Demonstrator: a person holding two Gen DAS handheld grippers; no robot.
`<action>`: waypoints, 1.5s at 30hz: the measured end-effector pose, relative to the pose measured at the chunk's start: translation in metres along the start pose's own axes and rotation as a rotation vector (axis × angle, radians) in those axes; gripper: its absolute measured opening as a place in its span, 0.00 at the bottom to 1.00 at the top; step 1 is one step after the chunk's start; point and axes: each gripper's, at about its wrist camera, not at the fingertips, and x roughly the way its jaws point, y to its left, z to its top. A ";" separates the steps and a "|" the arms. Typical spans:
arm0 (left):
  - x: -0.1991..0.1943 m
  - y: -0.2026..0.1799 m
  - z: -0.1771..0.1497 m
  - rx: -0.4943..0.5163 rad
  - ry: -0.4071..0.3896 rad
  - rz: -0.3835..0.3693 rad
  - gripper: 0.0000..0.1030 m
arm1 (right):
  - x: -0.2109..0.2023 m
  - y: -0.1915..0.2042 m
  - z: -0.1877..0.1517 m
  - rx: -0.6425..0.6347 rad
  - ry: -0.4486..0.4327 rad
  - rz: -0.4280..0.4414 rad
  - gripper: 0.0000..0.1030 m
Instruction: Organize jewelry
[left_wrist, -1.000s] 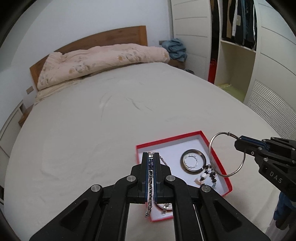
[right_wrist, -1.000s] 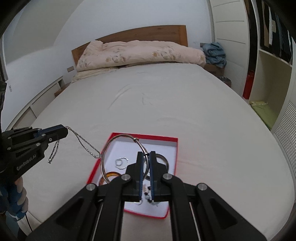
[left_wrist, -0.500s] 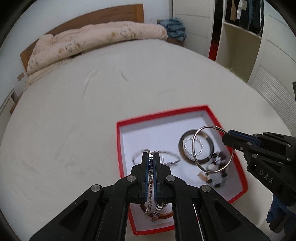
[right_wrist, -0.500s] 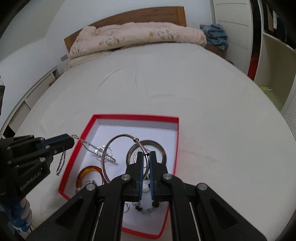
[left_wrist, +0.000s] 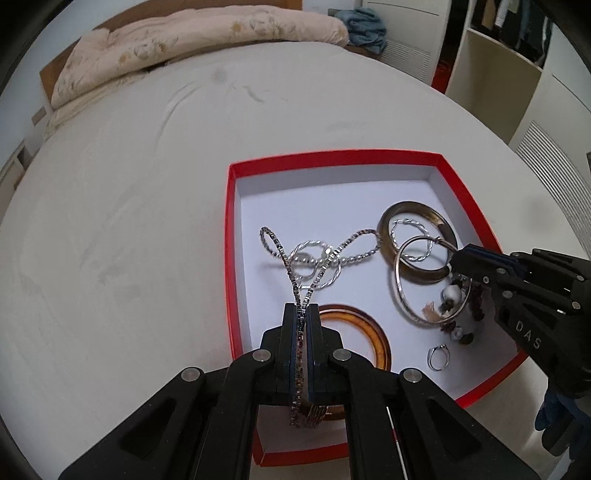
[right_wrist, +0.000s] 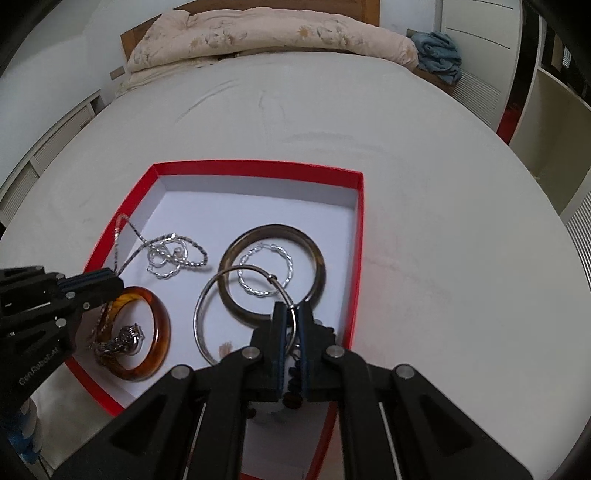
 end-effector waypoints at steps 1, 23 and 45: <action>-0.001 0.001 -0.001 -0.007 0.002 -0.010 0.11 | 0.000 -0.001 0.000 0.005 0.001 -0.002 0.07; -0.146 0.046 -0.038 -0.107 -0.187 0.038 0.72 | -0.141 0.058 -0.020 -0.035 -0.160 -0.009 0.48; -0.303 0.122 -0.157 -0.244 -0.400 0.239 0.88 | -0.259 0.180 -0.077 -0.127 -0.306 0.054 0.60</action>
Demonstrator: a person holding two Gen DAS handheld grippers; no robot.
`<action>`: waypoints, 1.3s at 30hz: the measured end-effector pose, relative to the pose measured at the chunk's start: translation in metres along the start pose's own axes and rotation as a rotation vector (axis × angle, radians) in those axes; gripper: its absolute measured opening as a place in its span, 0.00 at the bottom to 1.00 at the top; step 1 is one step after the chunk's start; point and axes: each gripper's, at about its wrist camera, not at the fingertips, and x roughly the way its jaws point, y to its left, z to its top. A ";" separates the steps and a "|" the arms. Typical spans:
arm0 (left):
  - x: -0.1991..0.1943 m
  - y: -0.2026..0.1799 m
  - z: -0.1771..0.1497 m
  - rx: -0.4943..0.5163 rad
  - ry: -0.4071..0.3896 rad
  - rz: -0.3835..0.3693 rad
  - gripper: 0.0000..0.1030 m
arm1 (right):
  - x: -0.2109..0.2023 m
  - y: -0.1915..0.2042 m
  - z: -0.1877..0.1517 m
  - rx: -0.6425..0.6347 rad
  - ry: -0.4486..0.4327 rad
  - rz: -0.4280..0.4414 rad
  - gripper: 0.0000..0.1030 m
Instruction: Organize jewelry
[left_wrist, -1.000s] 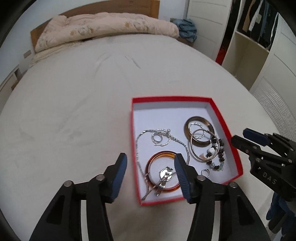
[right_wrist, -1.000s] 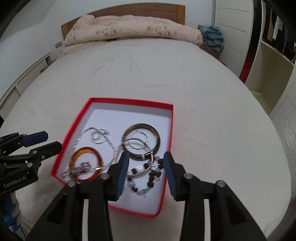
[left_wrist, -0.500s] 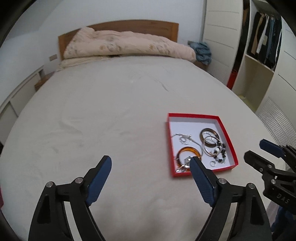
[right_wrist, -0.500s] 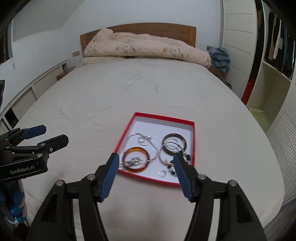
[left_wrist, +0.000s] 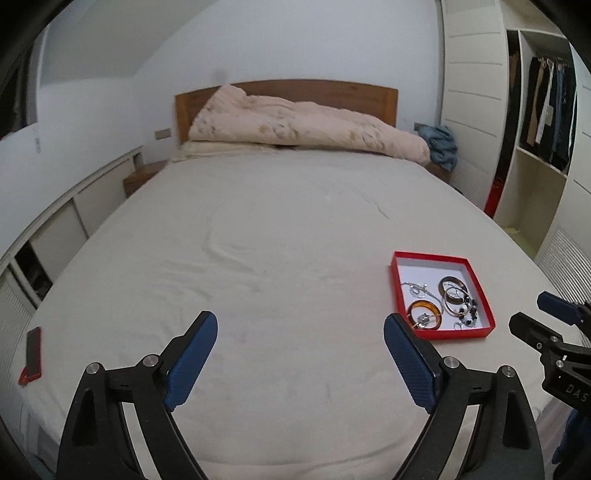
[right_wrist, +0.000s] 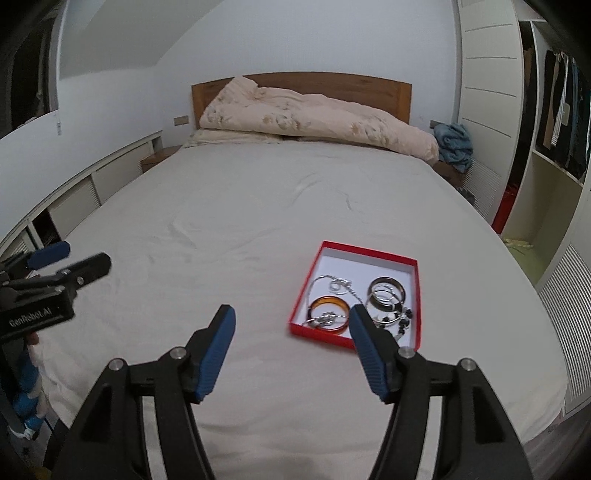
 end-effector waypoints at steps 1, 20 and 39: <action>-0.005 0.004 -0.002 -0.004 -0.006 0.004 0.88 | -0.004 0.005 -0.001 -0.004 -0.002 0.005 0.60; -0.098 0.029 -0.037 -0.027 -0.126 0.075 0.91 | -0.055 0.040 -0.032 -0.050 -0.037 0.043 0.60; -0.133 0.022 -0.048 -0.013 -0.185 0.080 0.95 | -0.076 0.038 -0.045 -0.044 -0.076 0.038 0.60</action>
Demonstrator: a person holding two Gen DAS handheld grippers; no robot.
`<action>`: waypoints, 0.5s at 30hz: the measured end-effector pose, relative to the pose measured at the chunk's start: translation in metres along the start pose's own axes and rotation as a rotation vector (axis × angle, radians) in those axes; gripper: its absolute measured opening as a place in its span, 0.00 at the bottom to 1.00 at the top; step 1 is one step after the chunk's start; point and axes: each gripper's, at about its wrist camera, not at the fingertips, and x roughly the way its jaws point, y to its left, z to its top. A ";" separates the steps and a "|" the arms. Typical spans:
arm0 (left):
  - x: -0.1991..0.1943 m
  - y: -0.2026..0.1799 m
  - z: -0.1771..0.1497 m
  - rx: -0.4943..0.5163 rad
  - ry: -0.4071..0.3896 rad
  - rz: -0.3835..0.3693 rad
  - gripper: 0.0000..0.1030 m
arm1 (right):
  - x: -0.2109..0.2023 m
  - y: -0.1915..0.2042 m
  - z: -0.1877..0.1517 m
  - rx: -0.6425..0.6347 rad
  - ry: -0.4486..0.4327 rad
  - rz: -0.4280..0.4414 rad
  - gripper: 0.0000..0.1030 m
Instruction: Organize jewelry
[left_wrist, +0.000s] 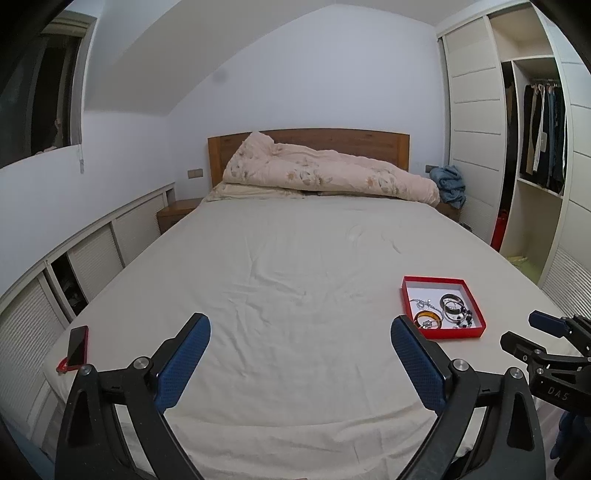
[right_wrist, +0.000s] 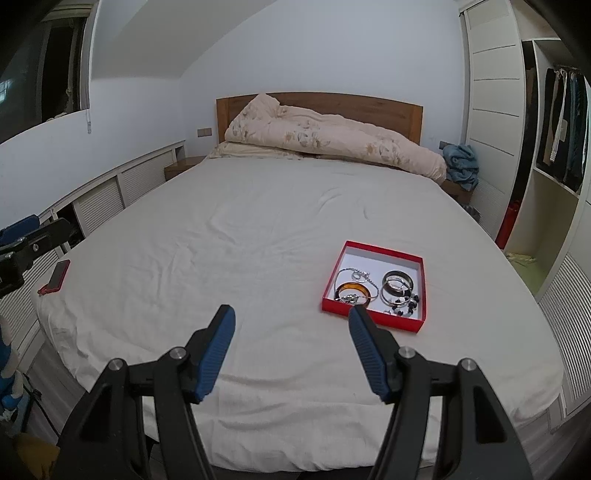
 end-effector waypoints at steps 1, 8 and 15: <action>0.000 0.000 0.000 0.000 -0.001 0.000 0.95 | -0.001 0.000 -0.001 -0.001 0.000 0.000 0.60; 0.000 -0.001 -0.001 -0.003 0.006 -0.003 0.95 | -0.001 0.000 -0.002 -0.003 0.000 -0.003 0.60; 0.004 0.001 -0.004 -0.014 0.022 -0.009 0.95 | -0.001 0.000 -0.003 0.000 0.006 -0.007 0.60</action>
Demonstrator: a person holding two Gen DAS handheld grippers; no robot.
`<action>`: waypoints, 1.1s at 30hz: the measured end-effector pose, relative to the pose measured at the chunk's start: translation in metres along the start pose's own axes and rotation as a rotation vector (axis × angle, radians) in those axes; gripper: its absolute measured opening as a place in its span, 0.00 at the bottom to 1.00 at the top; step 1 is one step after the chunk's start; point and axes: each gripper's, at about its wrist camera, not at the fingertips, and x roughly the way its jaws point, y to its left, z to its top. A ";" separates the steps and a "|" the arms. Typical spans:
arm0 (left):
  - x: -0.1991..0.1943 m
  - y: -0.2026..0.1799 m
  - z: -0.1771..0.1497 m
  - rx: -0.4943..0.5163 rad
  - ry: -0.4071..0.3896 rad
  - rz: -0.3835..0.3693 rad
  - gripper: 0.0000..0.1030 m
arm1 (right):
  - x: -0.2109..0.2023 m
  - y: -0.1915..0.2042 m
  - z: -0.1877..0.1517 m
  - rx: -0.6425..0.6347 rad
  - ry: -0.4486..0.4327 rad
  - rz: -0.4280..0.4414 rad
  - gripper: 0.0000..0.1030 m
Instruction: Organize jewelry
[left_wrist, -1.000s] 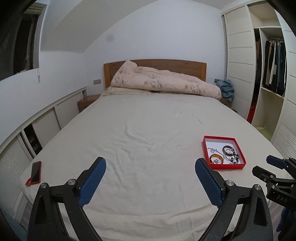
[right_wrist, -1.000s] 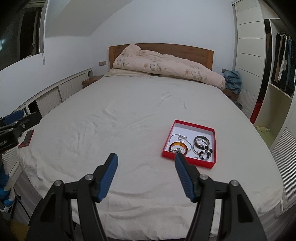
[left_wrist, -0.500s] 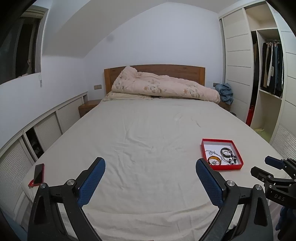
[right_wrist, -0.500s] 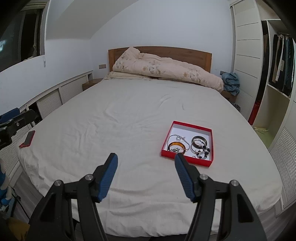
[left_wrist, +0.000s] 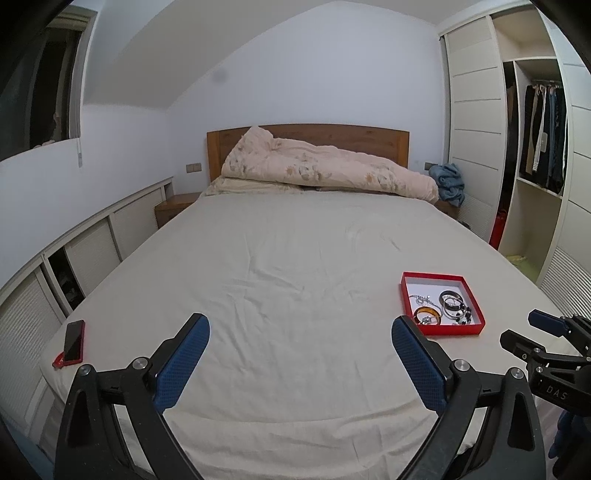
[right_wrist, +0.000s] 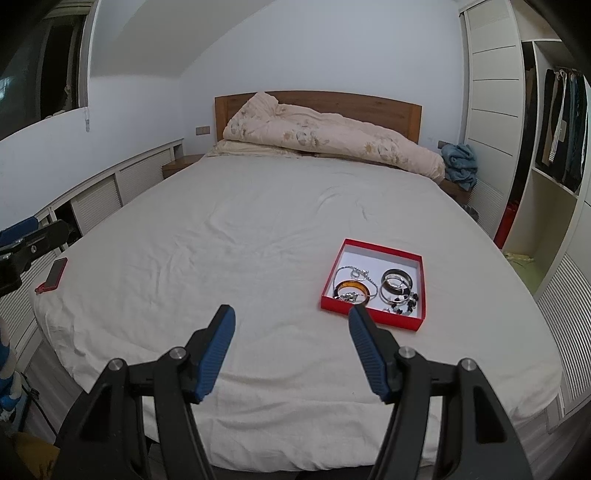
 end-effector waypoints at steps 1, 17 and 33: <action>0.000 0.000 0.000 -0.001 0.002 -0.001 0.95 | 0.001 0.000 0.000 0.000 0.001 -0.001 0.60; 0.007 0.000 -0.007 -0.010 0.028 -0.008 0.95 | 0.009 -0.007 -0.004 0.010 0.011 -0.011 0.72; 0.019 -0.007 -0.012 -0.003 0.062 -0.031 0.95 | 0.011 -0.009 -0.009 0.014 -0.001 -0.032 0.73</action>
